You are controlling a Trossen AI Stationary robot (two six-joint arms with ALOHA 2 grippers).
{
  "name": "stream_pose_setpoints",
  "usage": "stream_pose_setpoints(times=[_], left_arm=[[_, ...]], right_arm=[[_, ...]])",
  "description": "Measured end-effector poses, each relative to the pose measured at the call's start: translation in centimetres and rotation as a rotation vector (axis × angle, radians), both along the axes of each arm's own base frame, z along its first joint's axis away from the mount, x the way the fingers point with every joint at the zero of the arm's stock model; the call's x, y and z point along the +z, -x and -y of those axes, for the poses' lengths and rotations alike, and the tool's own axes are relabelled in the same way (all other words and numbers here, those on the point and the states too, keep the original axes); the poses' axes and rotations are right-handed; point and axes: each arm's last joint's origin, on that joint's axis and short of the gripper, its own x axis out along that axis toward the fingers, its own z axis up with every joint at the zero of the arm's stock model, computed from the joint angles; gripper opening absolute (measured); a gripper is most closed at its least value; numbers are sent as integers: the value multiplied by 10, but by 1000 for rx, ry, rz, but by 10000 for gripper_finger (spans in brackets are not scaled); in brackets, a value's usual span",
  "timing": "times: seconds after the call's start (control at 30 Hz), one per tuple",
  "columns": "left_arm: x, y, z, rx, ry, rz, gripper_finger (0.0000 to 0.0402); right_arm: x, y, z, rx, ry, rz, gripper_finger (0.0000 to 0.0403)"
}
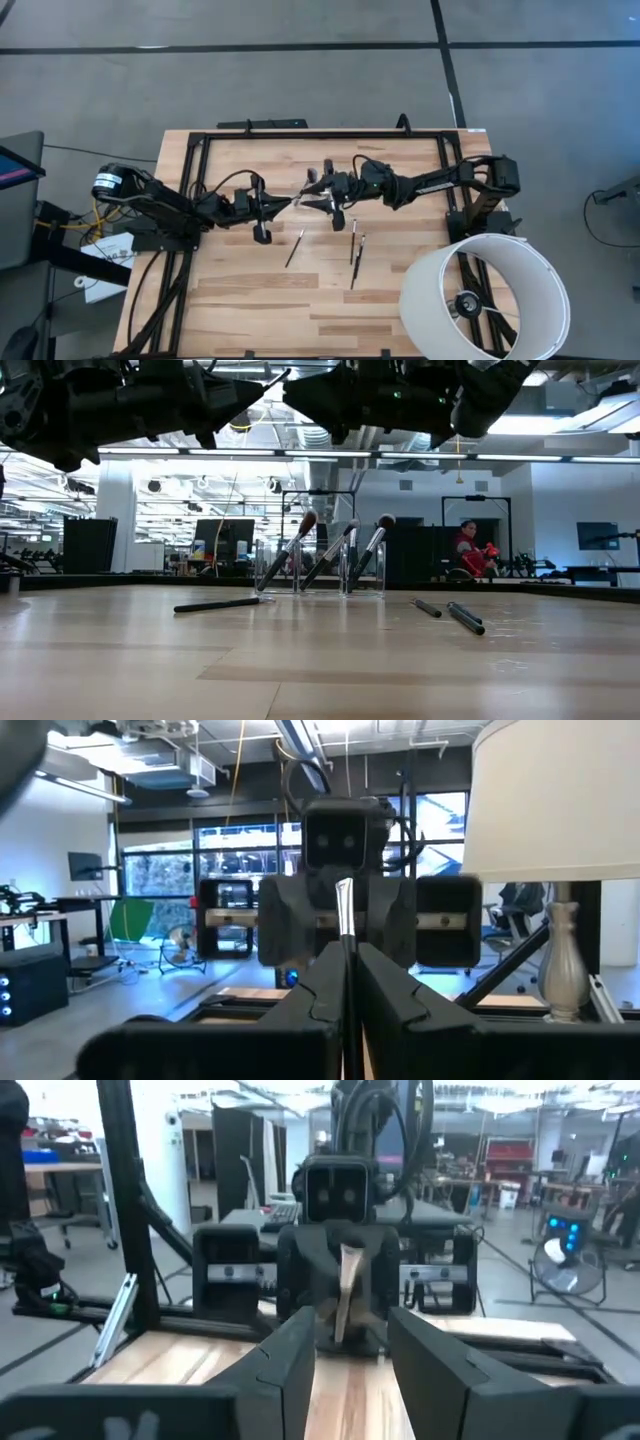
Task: Put items in baskets/containers
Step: Put the eyeshadow brush into the transparent organizer
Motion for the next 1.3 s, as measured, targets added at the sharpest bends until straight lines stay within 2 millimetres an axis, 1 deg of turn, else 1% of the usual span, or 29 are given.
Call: stream_pose_setpoints(times=[0.23, 0.4, 0.57, 0.87, 0.93, 1.03, 1.13, 1.2, 1.3], left_arm=[[0, 0, 0, -1, 1, 0, 16], [0, 0, 0, -1, 1, 0, 17], [0, 0, 0, -1, 1, 0, 19], [0, 0, 0, -4, 2, 0, 21], [0, 0, 0, -4, 3, 0, 21], [0, 0, 0, -4, 3, -1, 26], [-1, 0, 0, 9, 5, -8, 38], [-1, 0, -1, 41, 16, -7, 48], [-3, 0, -4, 143, 50, -30, 68]], right_arm=[[14, -6, 4, 13, 7, 44, 120], [15, -8, 2, 39, 9, 38, 115], [14, -8, 2, 39, 6, 21, 85], [13, -8, 3, 40, 10, 20, 11], [13, -8, 3, 41, 9, 19, 8], [13, -8, 3, 41, 6, 16, 16], [10, -9, 3, 36, -1, -30, 12], [2, -9, 5, 4, -11, -96, 6], [-2, -7, 10, -32, -21, -163, 7]])
